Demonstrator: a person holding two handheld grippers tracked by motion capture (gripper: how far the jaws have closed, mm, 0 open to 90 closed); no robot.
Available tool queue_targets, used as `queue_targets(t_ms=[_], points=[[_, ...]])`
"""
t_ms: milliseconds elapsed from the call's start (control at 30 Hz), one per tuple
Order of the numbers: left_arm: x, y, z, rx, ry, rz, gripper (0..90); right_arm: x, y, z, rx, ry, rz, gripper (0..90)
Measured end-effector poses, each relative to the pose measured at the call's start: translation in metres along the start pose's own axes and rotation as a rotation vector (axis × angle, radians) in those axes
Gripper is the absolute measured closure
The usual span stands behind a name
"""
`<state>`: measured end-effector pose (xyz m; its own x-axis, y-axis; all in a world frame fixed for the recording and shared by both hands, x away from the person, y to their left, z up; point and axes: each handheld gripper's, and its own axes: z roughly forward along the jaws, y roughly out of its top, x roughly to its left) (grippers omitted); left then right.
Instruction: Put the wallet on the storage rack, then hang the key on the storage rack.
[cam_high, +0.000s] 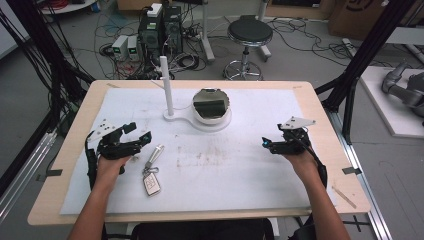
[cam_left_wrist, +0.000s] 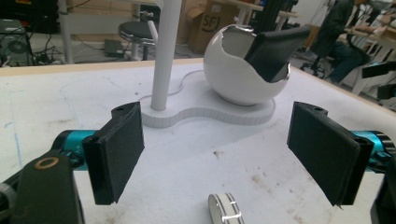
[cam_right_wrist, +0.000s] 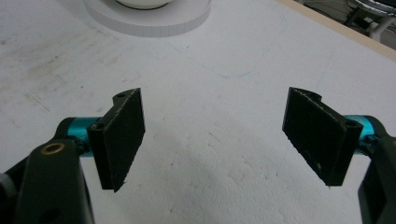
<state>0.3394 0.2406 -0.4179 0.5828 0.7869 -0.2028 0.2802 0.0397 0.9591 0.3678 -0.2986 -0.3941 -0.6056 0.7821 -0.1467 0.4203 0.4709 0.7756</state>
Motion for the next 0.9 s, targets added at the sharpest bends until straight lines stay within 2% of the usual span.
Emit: queue_targets(t_ms=[167, 333, 433, 633, 900], points=[[-0.0018, -0.0006, 0.0001, -0.004, 0.003, 0.002, 19.2, -0.003, -0.005, 0.0005, -0.012, -0.008, 0.031, 21.6], [-0.0017, -0.0019, -0.0041, -0.011, 0.015, 0.001, 19.3, -0.0035, -0.0075, 0.0037, -0.002, -0.019, 0.03, 21.6], [-0.0017, -0.0013, -0.0065, -0.016, 0.026, 0.005, 19.3, -0.0056, -0.0073, 0.0024, -0.014, -0.039, 0.036, 21.6], [-0.0026, -0.0013, -0.0076, -0.019, 0.039, 0.008, 19.3, -0.0066, -0.0065, 0.0002, -0.028, -0.038, 0.039, 21.6], [-0.0008, -0.0023, -0.0067, -0.013, 0.035, -0.014, 19.2, -0.0066, -0.0067, 0.0025, -0.014, -0.042, 0.045, 21.6]])
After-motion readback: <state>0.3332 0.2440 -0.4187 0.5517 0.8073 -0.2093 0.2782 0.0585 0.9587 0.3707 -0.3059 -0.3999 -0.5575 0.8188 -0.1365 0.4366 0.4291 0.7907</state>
